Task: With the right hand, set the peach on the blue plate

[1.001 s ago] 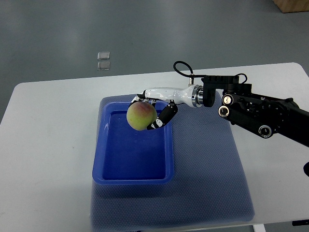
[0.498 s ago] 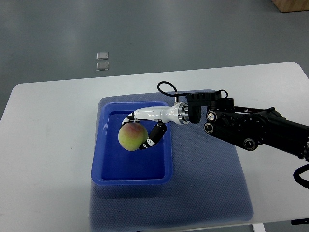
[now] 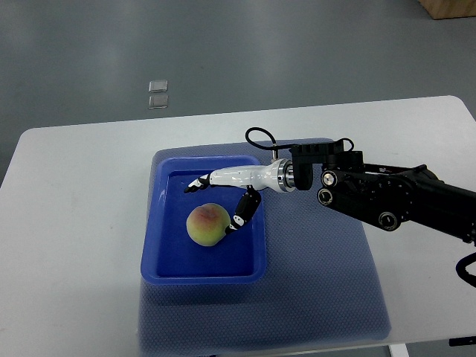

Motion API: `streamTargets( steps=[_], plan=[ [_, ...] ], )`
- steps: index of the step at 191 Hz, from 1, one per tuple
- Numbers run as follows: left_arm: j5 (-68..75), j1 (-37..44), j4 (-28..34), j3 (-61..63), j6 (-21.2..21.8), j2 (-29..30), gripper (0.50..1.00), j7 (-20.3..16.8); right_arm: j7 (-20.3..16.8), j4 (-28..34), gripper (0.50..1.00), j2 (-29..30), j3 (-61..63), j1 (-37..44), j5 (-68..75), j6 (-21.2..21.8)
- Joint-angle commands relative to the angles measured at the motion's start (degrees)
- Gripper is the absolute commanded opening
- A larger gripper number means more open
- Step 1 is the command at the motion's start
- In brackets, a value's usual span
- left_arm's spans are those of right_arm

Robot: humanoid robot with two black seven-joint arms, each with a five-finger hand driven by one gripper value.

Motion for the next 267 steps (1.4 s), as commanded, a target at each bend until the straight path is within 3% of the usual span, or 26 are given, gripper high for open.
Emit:
streamTargets(
  steps=[1, 31, 57, 85, 99, 109, 110, 117, 158, 204, 267],
  plan=[
    [0.0, 0.0, 0.0, 0.0, 0.0, 0.0, 1.000, 0.0, 0.3, 0.0, 0.921, -0.7, 4.6, -0.2, 1.8, 0.7],
    [0.0, 0.0, 0.0, 0.0, 0.0, 0.0, 1.000, 0.0, -0.1, 0.0, 0.924, -1.9, 12.6, -2.7, 14.4, 7.5],
    [0.0, 0.0, 0.0, 0.0, 0.0, 0.0, 1.000, 0.0, -0.2, -0.1, 0.924, -4.2, 14.9, -5.8, 24.1, 9.9],
    [0.0, 0.0, 0.0, 0.1, 0.0, 0.0, 1.000, 0.0, -0.2, -0.4, 0.924, -5.5, 15.0, -8.0, 30.5, 9.8],
    [0.0, 0.0, 0.0, 0.0, 0.0, 0.0, 1.000, 0.0, 0.1, -3.3, 0.924, -6.6, 15.0, -10.7, 42.1, 9.7],
    [0.0, 0.0, 0.0, 0.0, 0.0, 0.0, 1.000, 0.0, 0.1, -3.3, 0.924, -6.6, 15.0, -10.7, 42.1, 9.7],
    [0.0, 0.0, 0.0, 0.0, 0.0, 0.0, 1.000, 0.0, 0.0, -5.0, 0.926, -6.7, 15.0, -11.8, 48.3, 10.0],
    [0.0, 0.0, 0.0, 0.0, 0.0, 0.0, 1.000, 0.0, 0.0, -6.1, 0.924, -7.0, 15.0, -12.6, 53.1, 9.9],
    [0.0, 0.0, 0.0, 0.1, 0.0, 0.0, 1.000, 0.0, -0.1, -9.5, 0.924, -7.7, 15.0, -14.3, 71.7, 8.7],
    [0.0, 0.0, 0.0, 0.0, 0.0, 0.0, 1.000, 0.0, 0.0, -11.4, 0.926, -6.8, 14.9, -14.8, 80.2, 3.6],
    [0.0, 0.0, 0.0, 0.0, 0.0, 0.0, 1.000, 0.0, 0.1, -11.6, 0.926, -6.8, 14.8, -15.3, 80.3, 2.2]
  ],
)
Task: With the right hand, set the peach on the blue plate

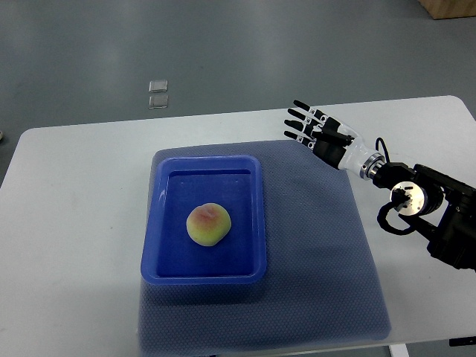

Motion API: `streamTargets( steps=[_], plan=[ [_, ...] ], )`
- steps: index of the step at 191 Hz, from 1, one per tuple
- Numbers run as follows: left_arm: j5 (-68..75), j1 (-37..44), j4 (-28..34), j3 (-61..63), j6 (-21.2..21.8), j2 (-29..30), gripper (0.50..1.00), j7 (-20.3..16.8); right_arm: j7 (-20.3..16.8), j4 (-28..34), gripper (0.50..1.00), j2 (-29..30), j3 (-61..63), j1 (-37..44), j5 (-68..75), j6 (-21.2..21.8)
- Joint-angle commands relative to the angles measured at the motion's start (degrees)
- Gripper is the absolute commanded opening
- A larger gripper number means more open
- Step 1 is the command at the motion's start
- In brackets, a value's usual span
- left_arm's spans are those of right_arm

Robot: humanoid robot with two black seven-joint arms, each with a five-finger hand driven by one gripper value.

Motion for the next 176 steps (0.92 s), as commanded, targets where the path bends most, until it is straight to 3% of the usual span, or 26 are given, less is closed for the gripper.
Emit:
streamTargets(
  steps=[1, 176],
  plan=[
    [0.0, 0.0, 0.0, 0.0, 0.0, 0.0, 1.000, 0.0, 0.3, 0.0, 0.926, 0.0, 0.0, -0.1, 0.0, -0.1],
    [0.0, 0.0, 0.0, 0.0, 0.0, 0.0, 1.000, 0.0, 0.3, -0.6, 0.928, 0.0, 0.1, -0.7, 0.0, 0.5]
  ],
)
